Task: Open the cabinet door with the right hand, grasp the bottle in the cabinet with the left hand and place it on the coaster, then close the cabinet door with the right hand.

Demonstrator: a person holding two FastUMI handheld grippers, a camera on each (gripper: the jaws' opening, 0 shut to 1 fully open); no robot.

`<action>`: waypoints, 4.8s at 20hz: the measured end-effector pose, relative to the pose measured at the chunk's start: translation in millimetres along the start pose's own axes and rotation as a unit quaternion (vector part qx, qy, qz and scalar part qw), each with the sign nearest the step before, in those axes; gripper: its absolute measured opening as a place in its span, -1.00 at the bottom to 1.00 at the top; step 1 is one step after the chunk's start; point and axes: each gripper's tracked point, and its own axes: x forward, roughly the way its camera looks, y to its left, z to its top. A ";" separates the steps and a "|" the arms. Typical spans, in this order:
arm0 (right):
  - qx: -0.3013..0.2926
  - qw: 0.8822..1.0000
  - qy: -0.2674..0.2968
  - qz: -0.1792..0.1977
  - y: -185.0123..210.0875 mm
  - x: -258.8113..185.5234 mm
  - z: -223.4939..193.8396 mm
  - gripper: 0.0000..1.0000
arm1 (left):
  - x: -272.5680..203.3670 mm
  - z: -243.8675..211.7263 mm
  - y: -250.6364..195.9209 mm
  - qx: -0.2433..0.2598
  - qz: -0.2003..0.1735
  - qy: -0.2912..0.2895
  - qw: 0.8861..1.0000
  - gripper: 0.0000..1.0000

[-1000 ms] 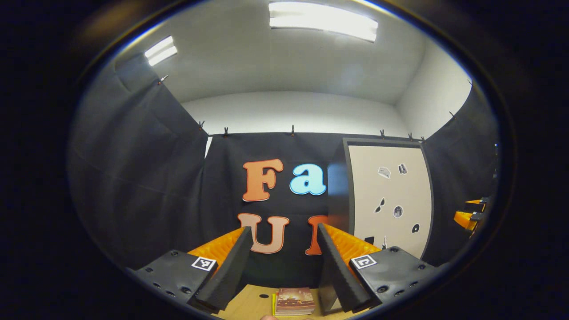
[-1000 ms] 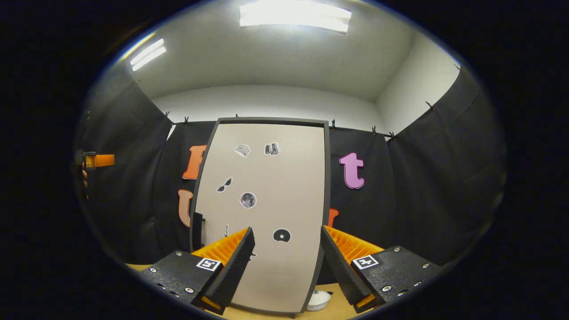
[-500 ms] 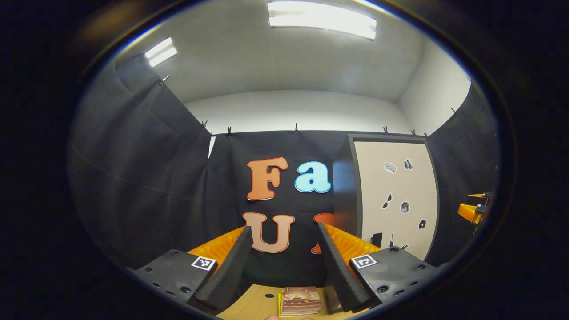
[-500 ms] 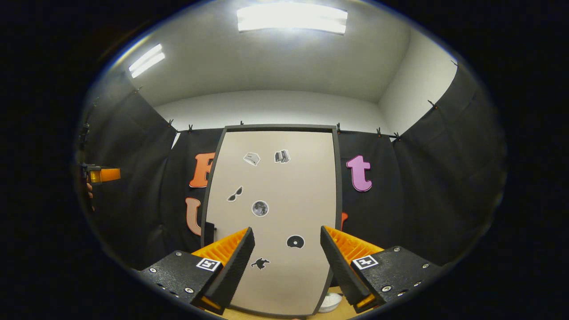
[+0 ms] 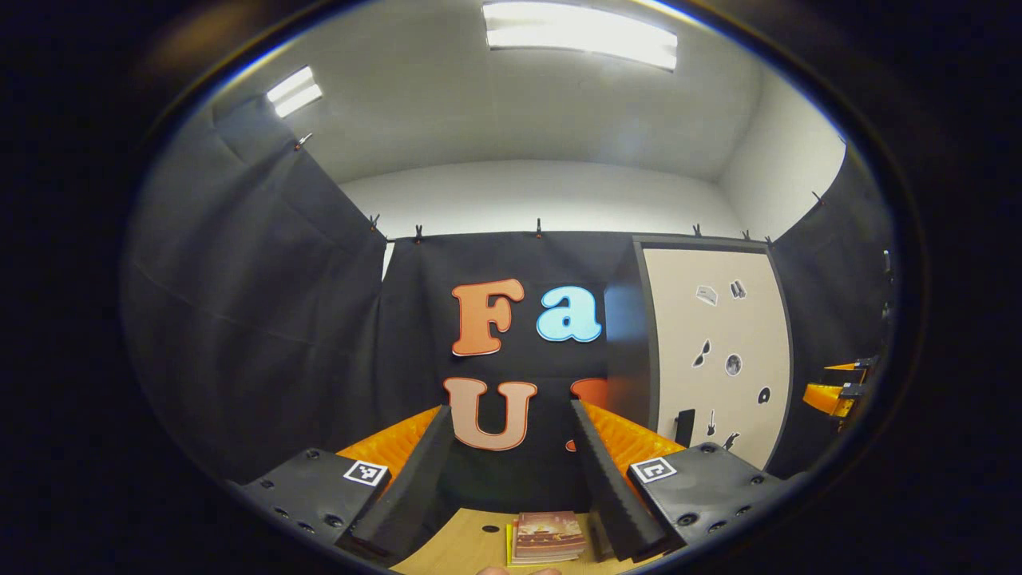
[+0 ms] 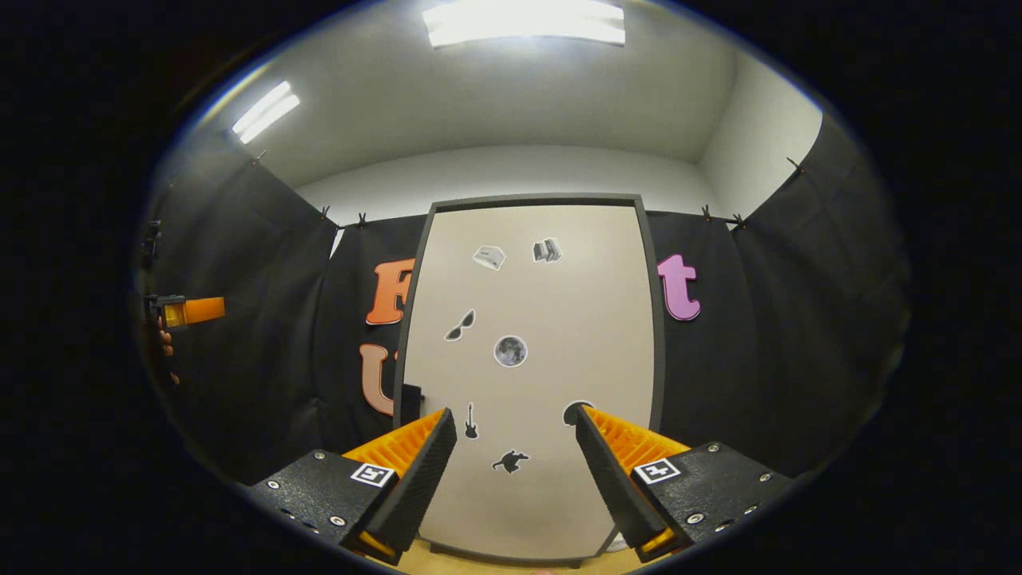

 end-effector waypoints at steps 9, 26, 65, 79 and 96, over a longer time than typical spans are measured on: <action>0.016 0.995 0.078 0.064 80.7 64.2 -68.3 0.86 | -7.2 -30.7 32.3 0.014 0.028 0.027 0.999 0.90; 0.014 0.989 0.144 0.009 141.3 173.7 -110.6 0.63 | -33.2 -63.9 114.6 0.010 0.098 0.046 0.994 0.94; 0.008 0.995 0.044 0.095 35.1 -95.3 -54.9 -0.48 | 22.2 -134.4 -71.3 -0.023 -0.050 0.084 0.995 0.93; -0.008 0.993 -0.020 0.113 -51.9 -154.9 -46.5 -0.40 | 46.8 -201.1 -258.3 -0.025 -0.182 0.128 0.975 0.93; -0.030 0.995 -0.045 0.079 -114.6 -190.2 -52.3 -0.36 | 129.7 -278.7 -406.1 -0.021 -0.204 0.169 0.964 0.91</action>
